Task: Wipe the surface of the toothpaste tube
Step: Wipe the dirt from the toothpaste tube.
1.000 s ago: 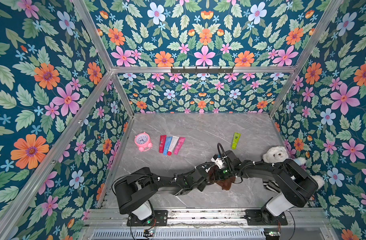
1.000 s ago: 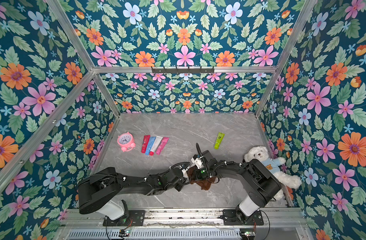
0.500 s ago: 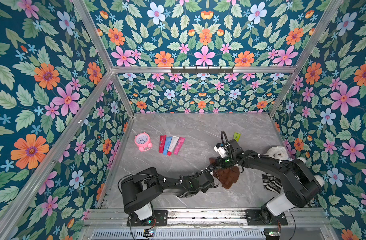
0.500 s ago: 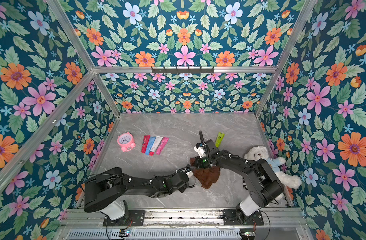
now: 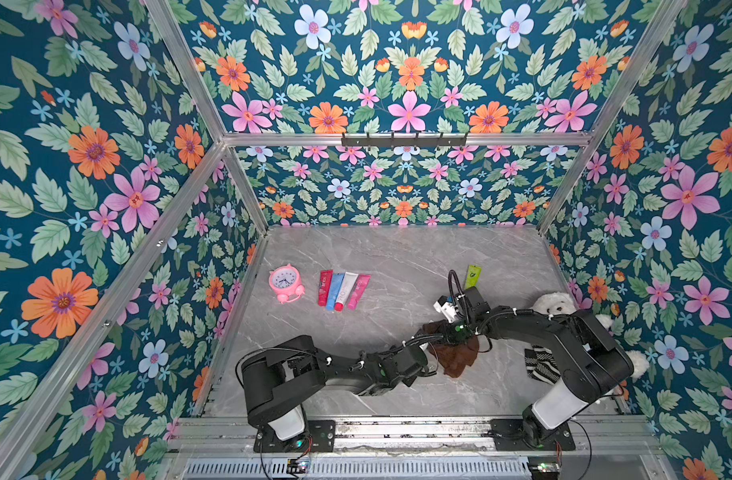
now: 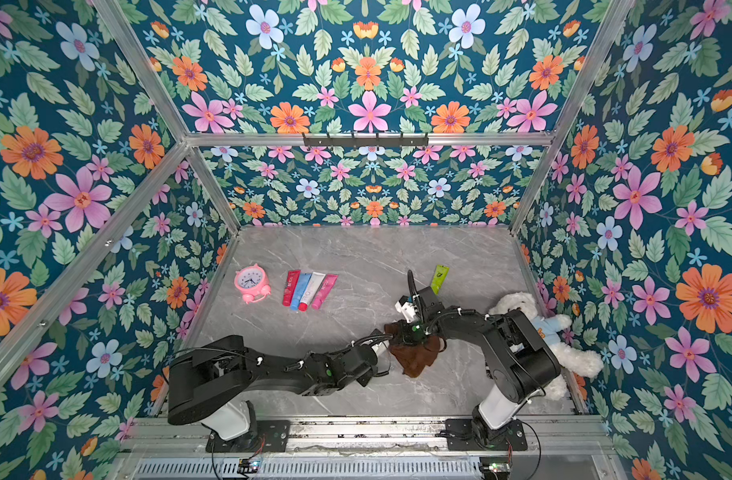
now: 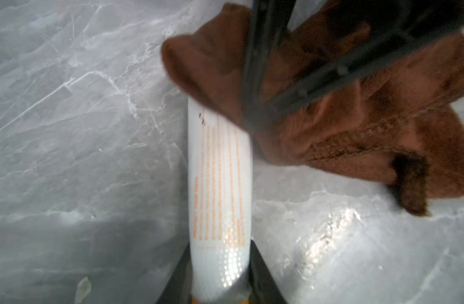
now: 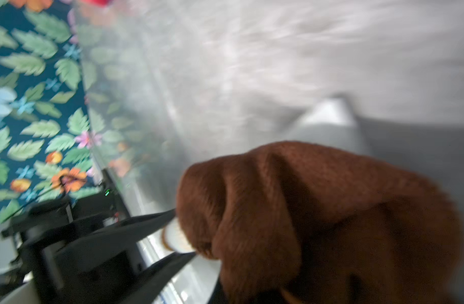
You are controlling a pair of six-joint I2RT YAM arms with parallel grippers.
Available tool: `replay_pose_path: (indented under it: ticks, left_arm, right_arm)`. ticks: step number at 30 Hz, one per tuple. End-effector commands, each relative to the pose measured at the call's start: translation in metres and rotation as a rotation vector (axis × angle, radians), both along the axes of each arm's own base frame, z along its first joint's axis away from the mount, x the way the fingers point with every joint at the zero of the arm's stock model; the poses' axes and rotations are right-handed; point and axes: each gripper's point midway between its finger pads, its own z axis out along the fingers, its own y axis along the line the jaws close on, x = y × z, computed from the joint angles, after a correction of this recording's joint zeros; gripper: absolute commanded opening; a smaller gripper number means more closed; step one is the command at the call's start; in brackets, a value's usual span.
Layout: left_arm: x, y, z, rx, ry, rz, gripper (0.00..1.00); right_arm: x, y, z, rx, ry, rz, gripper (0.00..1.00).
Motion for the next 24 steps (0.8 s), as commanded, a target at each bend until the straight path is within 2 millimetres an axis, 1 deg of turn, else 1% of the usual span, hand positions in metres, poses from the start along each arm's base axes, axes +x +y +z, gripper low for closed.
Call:
replay_pose_path:
  ticks: [1, 3, 6, 9, 11, 13, 17, 18, 21, 24]
  left_arm:
    - [-0.016, 0.031, -0.024, 0.146, 0.075, -0.01, 0.0]
    - [-0.016, 0.03, -0.024, 0.146, 0.076, -0.012, 0.0]
    - [-0.016, 0.03, -0.025, 0.151, 0.076, -0.014, 0.0]
    - [-0.017, 0.029, -0.026, 0.152, 0.078, -0.017, 0.0]
    - [-0.017, 0.029, -0.026, 0.155, 0.079, -0.018, 0.0]
    - [-0.017, 0.028, -0.026, 0.157, 0.077, -0.019, 0.0]
    - [-0.017, 0.028, -0.026, 0.159, 0.073, -0.02, 0.0]
    - [-0.017, 0.029, -0.025, 0.159, 0.072, -0.02, 0.0]
    - [-0.018, 0.028, -0.025, 0.158, 0.071, -0.023, 0.0]
    - [-0.018, 0.028, -0.025, 0.159, 0.069, -0.021, 0.0]
  right_arm:
    - [0.005, -0.028, -0.017, -0.164, -0.006, -0.079, 0.0]
    - [0.005, -0.019, -0.01, -0.115, -0.016, -0.062, 0.0]
    - [-0.001, 0.005, 0.01, -0.019, -0.05, -0.002, 0.0]
    - [-0.011, 0.032, 0.027, 0.017, -0.083, 0.068, 0.0]
    - [-0.012, 0.044, 0.034, 0.053, -0.092, 0.082, 0.0]
    - [-0.009, 0.051, 0.036, 0.089, -0.088, 0.084, 0.0]
    - [-0.005, 0.054, 0.024, 0.071, -0.062, 0.088, 0.0]
    - [-0.006, 0.053, 0.012, 0.047, -0.037, 0.086, 0.0]
    - [-0.003, 0.043, -0.005, -0.043, -0.018, 0.08, 0.0]
    - [0.007, 0.026, -0.018, -0.121, -0.011, 0.038, 0.0]
